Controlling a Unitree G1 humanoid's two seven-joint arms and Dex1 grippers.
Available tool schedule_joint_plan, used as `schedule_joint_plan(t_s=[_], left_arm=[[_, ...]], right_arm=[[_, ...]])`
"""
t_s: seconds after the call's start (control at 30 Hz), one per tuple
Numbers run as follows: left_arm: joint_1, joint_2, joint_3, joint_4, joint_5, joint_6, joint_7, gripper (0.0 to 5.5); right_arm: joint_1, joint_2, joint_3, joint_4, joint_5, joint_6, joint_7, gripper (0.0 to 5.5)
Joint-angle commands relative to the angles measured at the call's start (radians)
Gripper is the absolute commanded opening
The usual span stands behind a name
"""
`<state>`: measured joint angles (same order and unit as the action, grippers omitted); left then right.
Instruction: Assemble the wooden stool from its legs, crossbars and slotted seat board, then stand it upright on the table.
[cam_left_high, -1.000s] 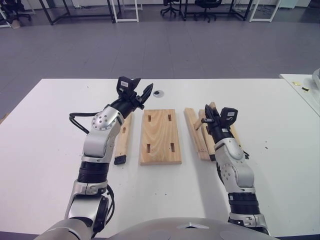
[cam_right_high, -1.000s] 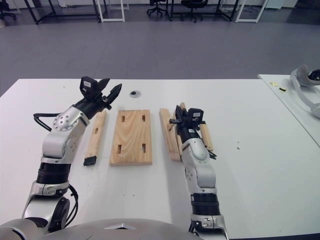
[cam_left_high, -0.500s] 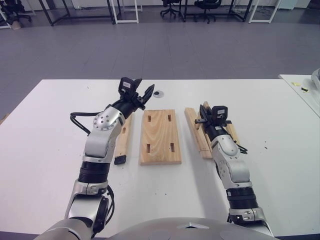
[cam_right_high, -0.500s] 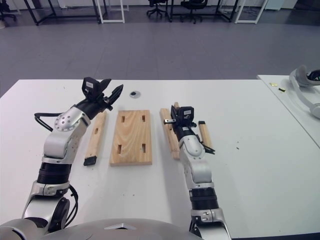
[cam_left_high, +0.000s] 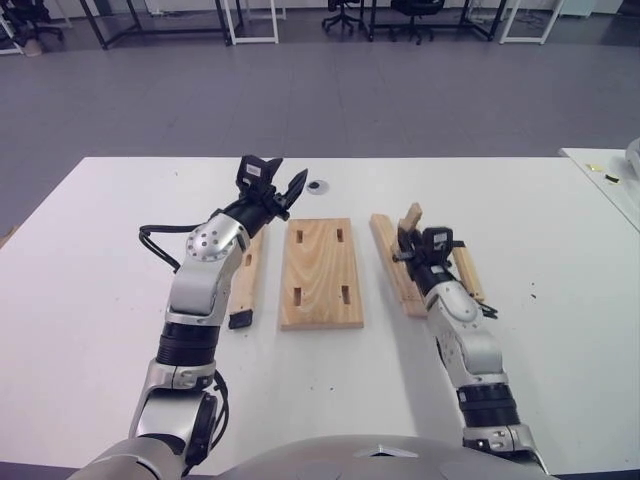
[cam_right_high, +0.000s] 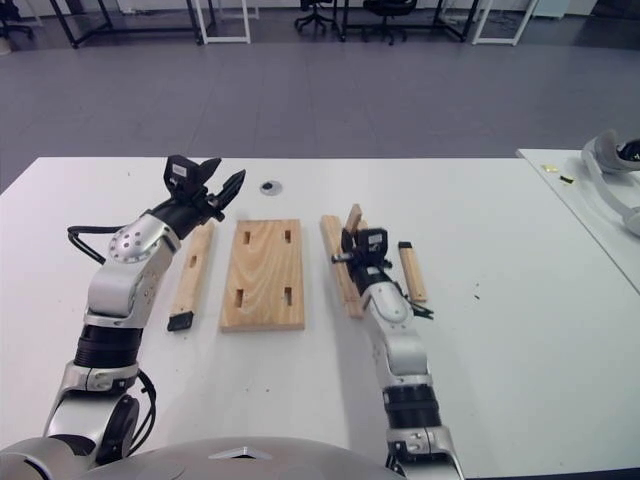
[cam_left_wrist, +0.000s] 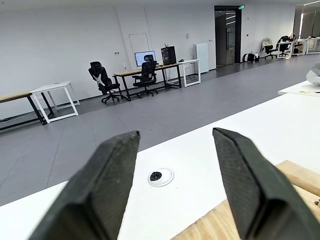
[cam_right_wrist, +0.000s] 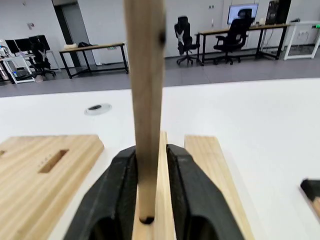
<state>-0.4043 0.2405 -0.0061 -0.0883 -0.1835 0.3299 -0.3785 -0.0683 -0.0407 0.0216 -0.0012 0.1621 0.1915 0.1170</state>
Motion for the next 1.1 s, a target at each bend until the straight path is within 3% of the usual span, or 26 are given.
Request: schedule_joint_plan(t_s=[0.03, 0.37, 0.57, 0.83, 1.1], left_arm=[[-0.005, 0.006, 0.002, 0.009, 0.012, -0.009, 0.008, 2.67], [0.024, 0.002, -0.003, -0.021, 0.015, -0.002, 0.021, 2.67], [0.032, 0.003, -0.01, -0.025, 0.019, -0.004, 0.028, 2.67], [0.033, 0.003, -0.014, -0.021, 0.023, -0.011, 0.029, 2.67], [0.034, -0.002, -0.018, -0.018, 0.034, -0.016, 0.028, 2.67]], right_arm=[[-0.021, -0.001, 0.01, -0.043, 0.005, 0.014, 0.023, 1.68], [-0.027, -0.053, -0.011, -0.341, 0.089, 0.628, 0.004, 3.46], [-0.042, -0.041, -0.046, -0.436, 0.154, 0.807, -0.008, 3.46], [-0.008, -0.047, -0.035, -0.361, 0.116, 0.822, -0.05, 3.46], [0.011, -0.178, 0.053, -0.328, 0.028, 0.83, -0.028, 3.46]])
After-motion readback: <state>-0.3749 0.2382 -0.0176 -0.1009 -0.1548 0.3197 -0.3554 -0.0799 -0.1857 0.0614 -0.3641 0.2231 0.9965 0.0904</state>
